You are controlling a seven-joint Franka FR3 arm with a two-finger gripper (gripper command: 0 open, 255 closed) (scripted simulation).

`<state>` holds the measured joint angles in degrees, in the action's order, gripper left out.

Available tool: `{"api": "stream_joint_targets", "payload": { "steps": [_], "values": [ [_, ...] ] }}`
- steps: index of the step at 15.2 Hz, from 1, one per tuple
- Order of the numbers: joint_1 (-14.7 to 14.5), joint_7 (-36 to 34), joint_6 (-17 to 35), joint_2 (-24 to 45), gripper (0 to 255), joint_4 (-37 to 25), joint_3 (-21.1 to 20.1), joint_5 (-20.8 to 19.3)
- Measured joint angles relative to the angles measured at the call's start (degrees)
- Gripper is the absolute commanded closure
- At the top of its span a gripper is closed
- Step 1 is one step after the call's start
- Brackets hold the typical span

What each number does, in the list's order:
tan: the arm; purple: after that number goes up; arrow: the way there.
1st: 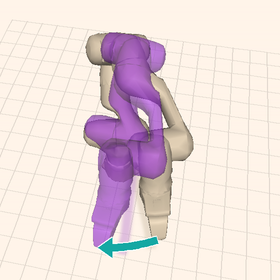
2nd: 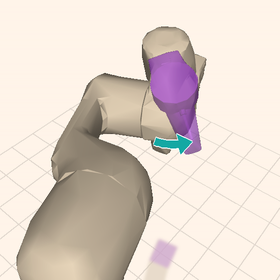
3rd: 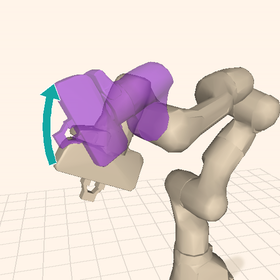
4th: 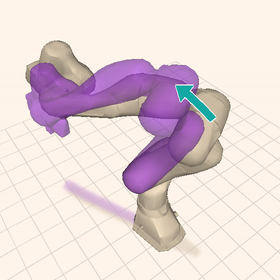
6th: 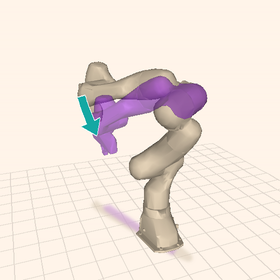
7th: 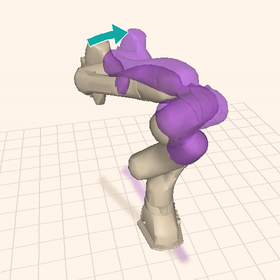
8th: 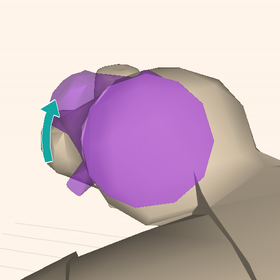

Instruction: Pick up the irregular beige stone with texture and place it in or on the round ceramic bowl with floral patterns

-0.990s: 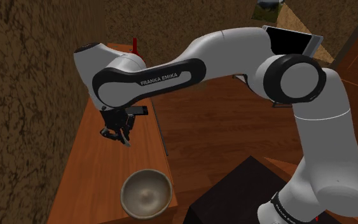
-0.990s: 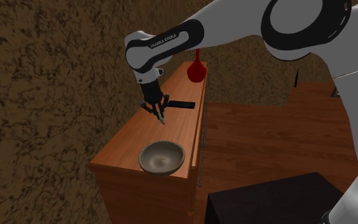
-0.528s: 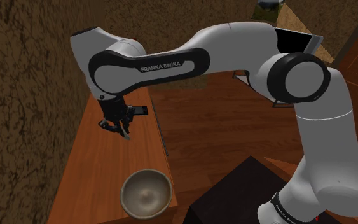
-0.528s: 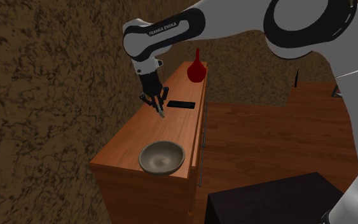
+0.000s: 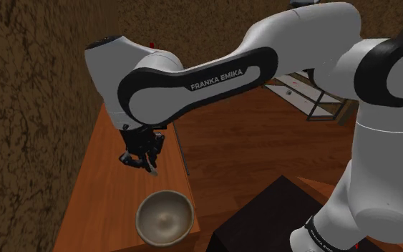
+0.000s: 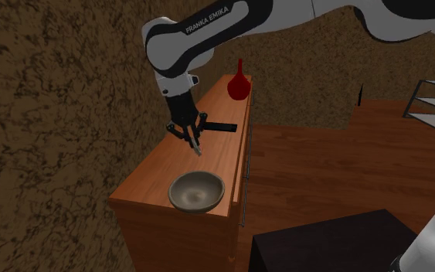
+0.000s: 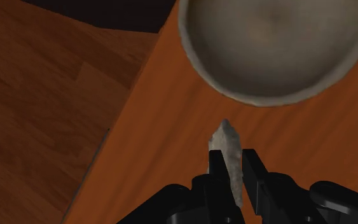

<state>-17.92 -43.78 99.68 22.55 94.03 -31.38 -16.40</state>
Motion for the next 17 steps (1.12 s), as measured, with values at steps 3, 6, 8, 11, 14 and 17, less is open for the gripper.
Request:
{"api": "stream_joint_targets", "payload": {
  "steps": [3,6,8,11,14,17],
  "values": [
    [0.0,-2.0,2.5,-4.7,255,6.9,-1.6,2.3],
    [-0.2,-3.5,4.0,-8.9,255,12.2,-3.1,4.7],
    [-0.7,-4.8,4.9,-11.8,255,15.6,-4.3,6.5],
    [-1.1,-5.8,6.5,-13.4,255,18.6,-5.0,7.6],
    [-1.4,-6.6,8.3,-12.3,255,19.6,-4.9,6.9],
    [-1.5,-7.2,10.3,-11.4,255,21.0,-4.8,6.3]
  ]
}}
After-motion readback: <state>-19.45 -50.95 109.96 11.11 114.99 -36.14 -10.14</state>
